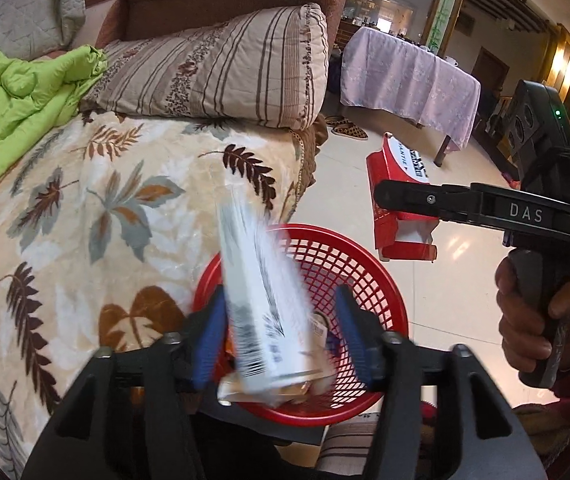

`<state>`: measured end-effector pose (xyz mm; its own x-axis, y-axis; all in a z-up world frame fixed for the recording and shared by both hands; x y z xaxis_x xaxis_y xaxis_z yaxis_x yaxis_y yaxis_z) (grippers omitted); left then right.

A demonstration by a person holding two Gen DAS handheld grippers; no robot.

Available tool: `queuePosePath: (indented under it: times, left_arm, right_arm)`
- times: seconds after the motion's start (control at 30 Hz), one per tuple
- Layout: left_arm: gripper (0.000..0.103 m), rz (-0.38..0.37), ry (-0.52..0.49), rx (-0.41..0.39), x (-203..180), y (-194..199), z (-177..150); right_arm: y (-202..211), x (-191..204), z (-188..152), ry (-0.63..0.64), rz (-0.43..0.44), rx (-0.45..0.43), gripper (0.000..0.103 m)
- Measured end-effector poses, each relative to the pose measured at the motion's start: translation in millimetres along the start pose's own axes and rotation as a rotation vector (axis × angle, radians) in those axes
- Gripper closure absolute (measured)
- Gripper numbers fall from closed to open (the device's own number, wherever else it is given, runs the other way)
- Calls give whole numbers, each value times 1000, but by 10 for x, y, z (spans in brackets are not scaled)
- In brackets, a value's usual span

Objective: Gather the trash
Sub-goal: 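Carry both items over the red basket and open the right gripper, then open the left gripper to drop the white medicine box into the basket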

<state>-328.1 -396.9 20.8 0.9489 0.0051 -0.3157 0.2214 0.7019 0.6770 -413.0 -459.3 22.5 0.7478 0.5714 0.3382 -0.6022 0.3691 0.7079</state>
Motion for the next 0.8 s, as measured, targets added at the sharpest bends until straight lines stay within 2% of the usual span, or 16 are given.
queuePosePath:
  times: [0.07, 0.37, 0.5, 0.8]
  left_arm:
    - [37, 2, 3, -13, 3, 28, 11]
    - [37, 24, 37, -54, 137, 261, 22]
    - [37, 42, 67, -74, 264, 385, 6]
    - [37, 122, 115, -137, 585, 766, -81]
  right_arm:
    - [-14, -8, 4, -12, -1, 4, 33]
    - [18, 63, 54, 6, 20, -14, 27]
    - [-28, 118, 16, 52, -16, -7, 24]
    - [-48, 365, -14, 67, 58, 1, 24]
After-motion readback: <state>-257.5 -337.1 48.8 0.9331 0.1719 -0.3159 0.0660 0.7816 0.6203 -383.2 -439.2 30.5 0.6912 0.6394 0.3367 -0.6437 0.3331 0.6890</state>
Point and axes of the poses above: each gripper's, at about its wrist camera, not at the fingertips, and y roughly against the way its jaws point, x to its left, z to its top, the point moved 10 cm from there along -y, roughly the way its jaws point, and after that the axes turned 10 degrees about -z, right-handed, at the moved point
